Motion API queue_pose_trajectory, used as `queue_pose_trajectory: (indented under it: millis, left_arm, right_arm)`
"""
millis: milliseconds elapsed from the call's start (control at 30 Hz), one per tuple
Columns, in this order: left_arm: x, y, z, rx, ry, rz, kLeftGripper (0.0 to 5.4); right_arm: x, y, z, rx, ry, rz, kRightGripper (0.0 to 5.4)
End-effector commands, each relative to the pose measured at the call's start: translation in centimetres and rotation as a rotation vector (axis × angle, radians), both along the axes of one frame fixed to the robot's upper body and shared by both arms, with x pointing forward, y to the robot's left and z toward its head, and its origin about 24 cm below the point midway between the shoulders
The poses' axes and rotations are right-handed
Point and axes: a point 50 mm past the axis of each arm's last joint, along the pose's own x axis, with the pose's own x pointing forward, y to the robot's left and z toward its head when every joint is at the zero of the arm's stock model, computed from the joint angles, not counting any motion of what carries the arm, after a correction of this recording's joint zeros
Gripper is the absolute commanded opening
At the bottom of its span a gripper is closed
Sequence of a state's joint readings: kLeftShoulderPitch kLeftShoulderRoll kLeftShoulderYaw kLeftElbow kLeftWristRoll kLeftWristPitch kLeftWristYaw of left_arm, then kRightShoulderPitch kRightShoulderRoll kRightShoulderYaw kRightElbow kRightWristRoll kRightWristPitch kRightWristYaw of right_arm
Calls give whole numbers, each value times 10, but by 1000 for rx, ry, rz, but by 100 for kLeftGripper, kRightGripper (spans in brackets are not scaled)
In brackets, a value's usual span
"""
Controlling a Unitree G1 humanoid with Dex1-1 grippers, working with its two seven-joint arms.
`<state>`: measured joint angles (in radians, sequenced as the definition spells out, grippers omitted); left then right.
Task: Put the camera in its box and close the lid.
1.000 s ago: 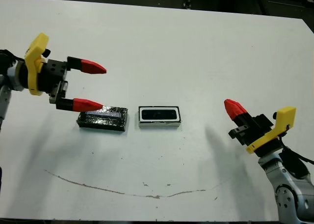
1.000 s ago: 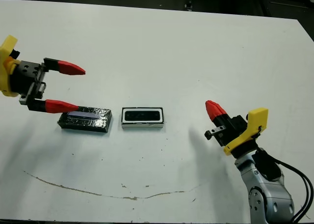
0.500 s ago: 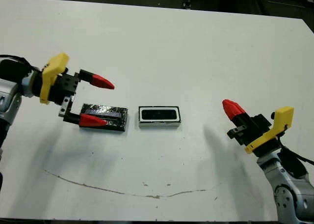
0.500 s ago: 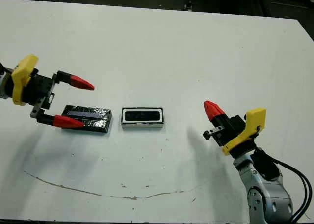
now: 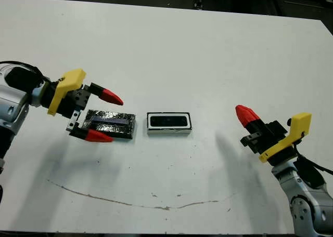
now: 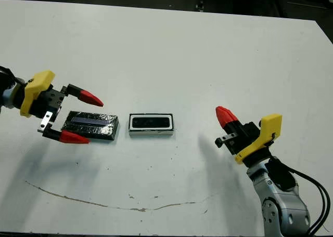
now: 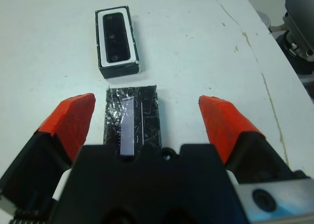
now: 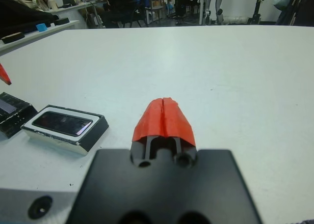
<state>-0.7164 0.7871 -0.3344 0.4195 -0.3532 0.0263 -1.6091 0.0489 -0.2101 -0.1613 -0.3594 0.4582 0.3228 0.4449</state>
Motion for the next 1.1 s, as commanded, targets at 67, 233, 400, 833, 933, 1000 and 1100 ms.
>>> queue_pose_trajectory:
  millis: [67,233,400,833,933,1000,1100]
  left_arm:
    - [1,1,-8,29,13,3,540]
    - [3,1,-15,40,-22,21,540]
    - [5,1,-18,49,-39,26,540]
    - [7,10,-25,107,-8,52,540]
    - [8,13,-26,130,23,86,540]
    - [8,14,-27,134,31,94,540]
    - [8,16,-27,144,27,98,540]
  right_arm:
    - [-3,-4,-2,-29,21,-5,1]
    - [-3,-3,-3,-22,17,0,1]
    - [-3,-3,-3,-26,21,3,1]
    - [-4,-3,-4,-23,26,11,1]
    - [-4,-3,-3,-26,26,9,1]
    - [-4,-3,-3,-25,29,12,1]
    - [-4,-3,-3,-24,27,14,1]
